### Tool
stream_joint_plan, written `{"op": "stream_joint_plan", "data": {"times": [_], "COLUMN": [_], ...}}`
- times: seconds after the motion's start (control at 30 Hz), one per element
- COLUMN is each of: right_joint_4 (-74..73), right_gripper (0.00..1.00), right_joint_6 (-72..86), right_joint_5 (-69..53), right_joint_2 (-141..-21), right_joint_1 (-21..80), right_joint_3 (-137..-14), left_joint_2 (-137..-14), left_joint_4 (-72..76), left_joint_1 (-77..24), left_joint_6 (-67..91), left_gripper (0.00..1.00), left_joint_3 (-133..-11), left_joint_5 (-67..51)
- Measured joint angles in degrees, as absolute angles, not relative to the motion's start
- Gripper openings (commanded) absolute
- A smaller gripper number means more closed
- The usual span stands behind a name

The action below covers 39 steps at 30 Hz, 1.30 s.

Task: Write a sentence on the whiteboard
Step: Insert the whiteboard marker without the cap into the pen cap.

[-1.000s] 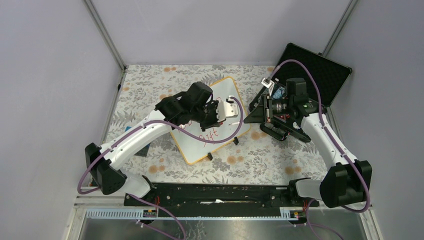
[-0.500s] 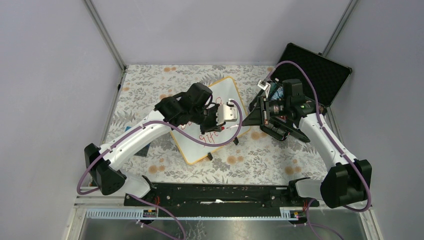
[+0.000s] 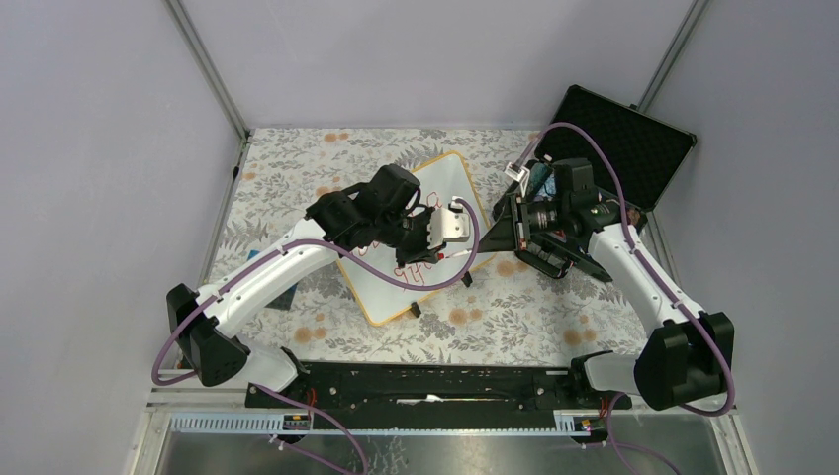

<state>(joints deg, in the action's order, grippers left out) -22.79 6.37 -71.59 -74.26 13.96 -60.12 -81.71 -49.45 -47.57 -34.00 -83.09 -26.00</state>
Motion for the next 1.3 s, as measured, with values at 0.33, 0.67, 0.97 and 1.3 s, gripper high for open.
{"op": "stream_joint_plan", "data": {"times": [0.33,0.67,0.97,1.3], "right_joint_4": [-23.5,-23.5,-23.5,-24.8], "right_gripper": [0.00,0.00,0.00,0.00], "right_joint_6": [5.8,5.8,5.8,4.8], "right_joint_5": [-71.0,-71.0,-71.0,-70.0], "right_joint_2": [-74.8,-74.8,-74.8,-74.9], "right_joint_1": [14.6,14.7,14.9,16.1], "right_joint_3": [-60.1,-60.1,-60.1,-60.1], "left_joint_2": [-81.7,-81.6,-81.3,-81.3], "left_joint_4": [-49.5,-49.5,-50.2,-49.9], "left_joint_1": [-47.7,-47.8,-48.4,-48.6], "left_joint_6": [-33.8,-34.0,-34.6,-33.9], "left_gripper": [0.00,0.00,0.00,0.00], "left_joint_3": [-83.1,-82.8,-81.9,-81.9], "left_joint_5": [-26.4,-26.5,-26.5,-26.4]}}
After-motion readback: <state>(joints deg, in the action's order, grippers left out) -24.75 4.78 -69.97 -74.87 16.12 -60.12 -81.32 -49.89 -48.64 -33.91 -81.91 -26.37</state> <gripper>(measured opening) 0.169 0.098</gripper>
